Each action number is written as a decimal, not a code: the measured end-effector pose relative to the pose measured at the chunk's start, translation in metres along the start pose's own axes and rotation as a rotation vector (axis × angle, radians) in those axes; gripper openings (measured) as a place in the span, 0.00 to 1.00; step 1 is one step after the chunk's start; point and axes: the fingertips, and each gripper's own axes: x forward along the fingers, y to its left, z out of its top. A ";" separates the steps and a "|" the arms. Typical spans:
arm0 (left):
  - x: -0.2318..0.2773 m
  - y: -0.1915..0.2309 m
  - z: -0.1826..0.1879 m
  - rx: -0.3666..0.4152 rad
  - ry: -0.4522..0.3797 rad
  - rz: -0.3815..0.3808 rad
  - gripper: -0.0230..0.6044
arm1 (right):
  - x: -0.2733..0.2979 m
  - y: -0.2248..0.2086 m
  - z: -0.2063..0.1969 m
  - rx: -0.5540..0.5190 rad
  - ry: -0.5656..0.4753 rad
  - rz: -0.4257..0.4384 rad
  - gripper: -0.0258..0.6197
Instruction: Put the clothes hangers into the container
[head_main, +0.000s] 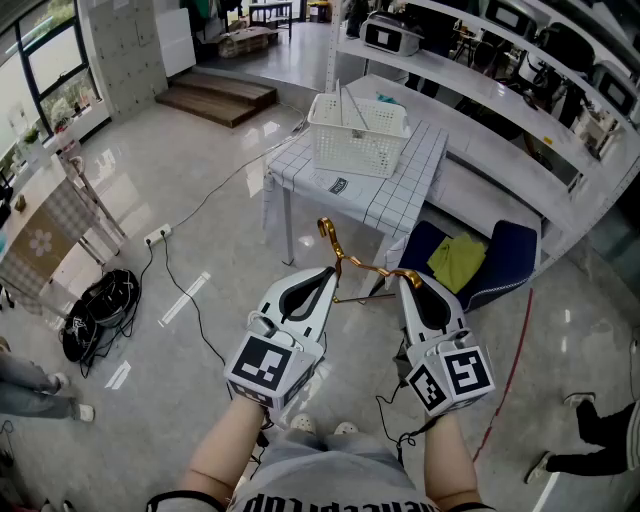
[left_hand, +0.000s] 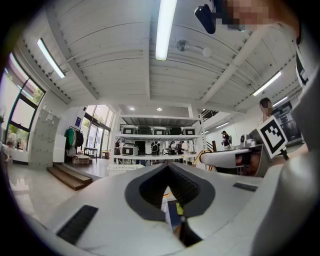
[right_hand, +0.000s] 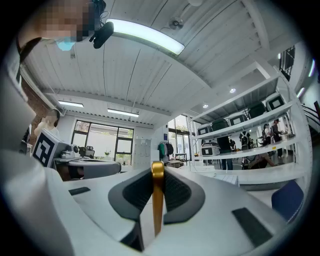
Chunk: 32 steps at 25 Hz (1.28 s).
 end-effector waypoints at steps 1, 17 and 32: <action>0.000 -0.001 0.000 0.001 0.000 -0.001 0.06 | 0.000 0.000 0.000 0.001 -0.002 0.000 0.12; 0.006 0.012 0.001 0.002 -0.003 -0.023 0.06 | 0.013 0.002 0.000 -0.004 -0.007 -0.014 0.12; 0.033 0.043 -0.011 -0.006 0.001 -0.015 0.06 | 0.040 -0.017 -0.010 0.008 -0.009 -0.055 0.12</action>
